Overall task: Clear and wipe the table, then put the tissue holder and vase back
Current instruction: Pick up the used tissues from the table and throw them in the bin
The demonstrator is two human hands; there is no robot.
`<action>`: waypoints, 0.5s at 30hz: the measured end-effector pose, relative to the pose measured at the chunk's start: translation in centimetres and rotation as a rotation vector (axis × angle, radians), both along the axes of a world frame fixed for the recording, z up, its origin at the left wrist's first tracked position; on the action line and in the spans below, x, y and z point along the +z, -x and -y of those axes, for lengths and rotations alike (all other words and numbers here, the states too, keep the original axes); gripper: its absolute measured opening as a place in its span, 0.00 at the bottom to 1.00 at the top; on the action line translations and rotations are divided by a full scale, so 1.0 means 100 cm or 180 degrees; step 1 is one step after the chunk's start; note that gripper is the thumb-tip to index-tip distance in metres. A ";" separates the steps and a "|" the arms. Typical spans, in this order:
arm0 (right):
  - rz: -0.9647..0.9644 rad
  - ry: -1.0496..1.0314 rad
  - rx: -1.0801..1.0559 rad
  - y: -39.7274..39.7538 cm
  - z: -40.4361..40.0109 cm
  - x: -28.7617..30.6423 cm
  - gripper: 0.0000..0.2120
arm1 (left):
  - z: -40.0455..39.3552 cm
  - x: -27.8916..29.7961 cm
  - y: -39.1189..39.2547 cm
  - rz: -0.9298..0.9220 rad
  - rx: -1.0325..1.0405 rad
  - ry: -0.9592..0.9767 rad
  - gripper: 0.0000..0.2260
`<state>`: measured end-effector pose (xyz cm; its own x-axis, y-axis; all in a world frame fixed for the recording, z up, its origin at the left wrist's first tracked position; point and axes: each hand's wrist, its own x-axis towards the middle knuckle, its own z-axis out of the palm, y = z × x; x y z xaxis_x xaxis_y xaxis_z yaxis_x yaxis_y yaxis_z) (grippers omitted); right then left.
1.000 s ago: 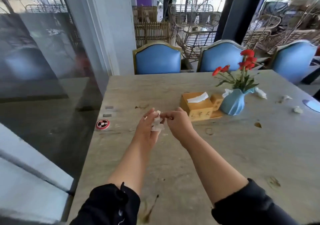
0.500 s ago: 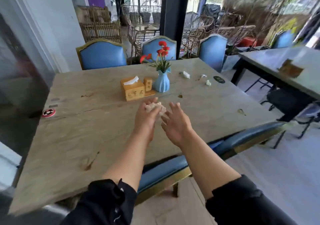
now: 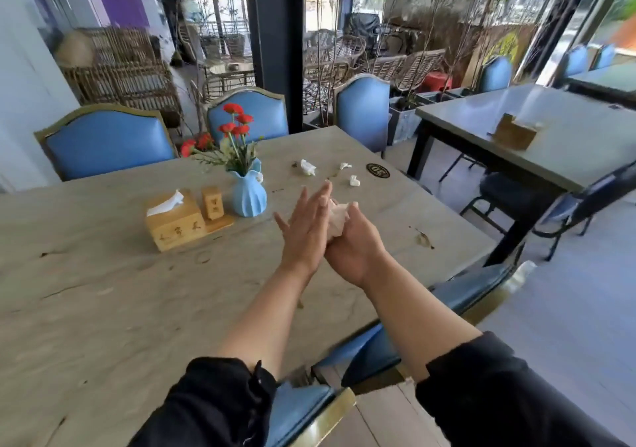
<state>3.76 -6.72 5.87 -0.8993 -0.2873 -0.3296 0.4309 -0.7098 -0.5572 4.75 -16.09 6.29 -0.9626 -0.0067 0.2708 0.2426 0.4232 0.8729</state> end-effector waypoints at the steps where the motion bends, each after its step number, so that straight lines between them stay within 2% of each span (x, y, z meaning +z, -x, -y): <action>1: -0.0073 -0.0113 0.0007 0.010 -0.007 -0.001 0.27 | -0.007 0.001 0.008 0.0111 -0.0002 0.0053 0.20; 4: -0.0332 -0.0566 0.0109 0.024 -0.026 -0.003 0.22 | -0.022 -0.003 0.027 0.0169 -0.0080 0.0536 0.20; 8: -0.0481 -0.0648 -0.0017 0.064 -0.081 -0.015 0.19 | -0.073 -0.013 0.074 0.0474 -0.0338 0.0904 0.22; 12: -0.0416 -0.0787 -0.0189 0.100 -0.139 -0.037 0.26 | -0.133 -0.028 0.110 0.0636 -0.0499 0.0767 0.24; 15: -0.0311 -0.0789 -0.0227 0.126 -0.190 -0.044 0.20 | -0.182 -0.035 0.139 0.0751 -0.0398 0.0178 0.27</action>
